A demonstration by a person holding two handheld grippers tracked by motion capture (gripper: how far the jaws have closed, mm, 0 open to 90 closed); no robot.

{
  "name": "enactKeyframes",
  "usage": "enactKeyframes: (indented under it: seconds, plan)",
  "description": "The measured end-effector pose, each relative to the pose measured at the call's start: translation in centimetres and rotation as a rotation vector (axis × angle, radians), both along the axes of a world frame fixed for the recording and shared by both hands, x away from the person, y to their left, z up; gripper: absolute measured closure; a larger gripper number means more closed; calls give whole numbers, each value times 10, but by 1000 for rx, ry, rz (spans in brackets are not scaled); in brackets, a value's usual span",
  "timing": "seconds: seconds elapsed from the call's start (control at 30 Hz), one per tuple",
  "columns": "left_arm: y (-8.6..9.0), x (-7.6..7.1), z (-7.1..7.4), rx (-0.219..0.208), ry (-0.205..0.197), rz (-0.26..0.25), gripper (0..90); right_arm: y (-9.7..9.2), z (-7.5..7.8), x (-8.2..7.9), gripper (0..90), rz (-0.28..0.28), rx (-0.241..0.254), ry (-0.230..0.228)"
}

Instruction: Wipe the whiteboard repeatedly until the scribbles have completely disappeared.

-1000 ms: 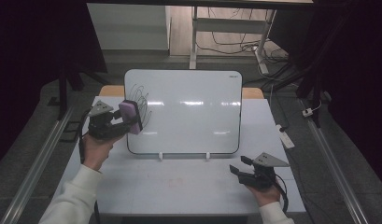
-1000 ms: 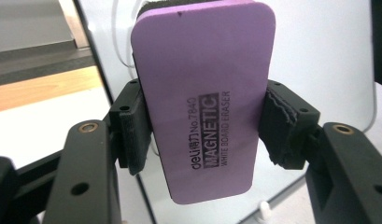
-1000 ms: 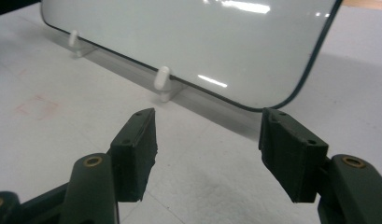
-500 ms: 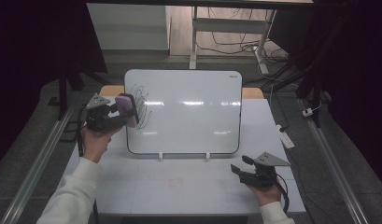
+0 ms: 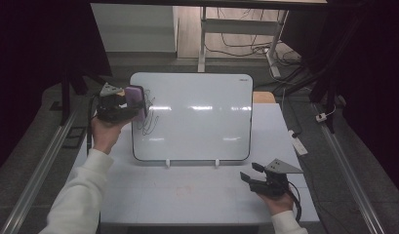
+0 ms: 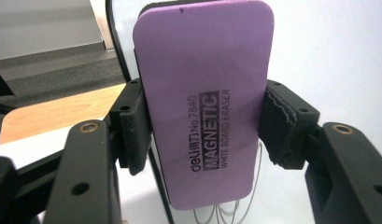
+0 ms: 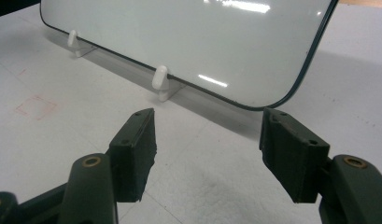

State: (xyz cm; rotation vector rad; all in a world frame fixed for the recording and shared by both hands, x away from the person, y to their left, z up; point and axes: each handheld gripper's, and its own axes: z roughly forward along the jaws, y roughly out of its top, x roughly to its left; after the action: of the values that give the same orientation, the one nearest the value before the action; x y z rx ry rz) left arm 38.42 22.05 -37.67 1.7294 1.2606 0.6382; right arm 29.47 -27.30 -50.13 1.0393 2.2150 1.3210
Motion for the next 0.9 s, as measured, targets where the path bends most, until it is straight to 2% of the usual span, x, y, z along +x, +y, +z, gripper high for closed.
enactKeyframes:
  seconds: [0.23,0.4,0.6,0.7,0.8,0.9]
  plan:
    - [-2,8,-3,-29,1,11,402,-1,0,0,359,-2,0,2]
    - [-9,11,-5,3,-4,5,405,0,-1,0,359,-1,-3,4]
    - [-15,16,-9,11,-5,19,408,1,-1,-1,359,3,-6,6]
    - [-22,19,-12,42,-9,28,409,0,-1,-1,359,3,-4,7]
    - [-27,18,-13,67,-8,22,410,0,-1,-1,359,4,-4,4]
    - [-35,16,-16,80,1,-9,410,1,-1,-1,359,6,-7,7]
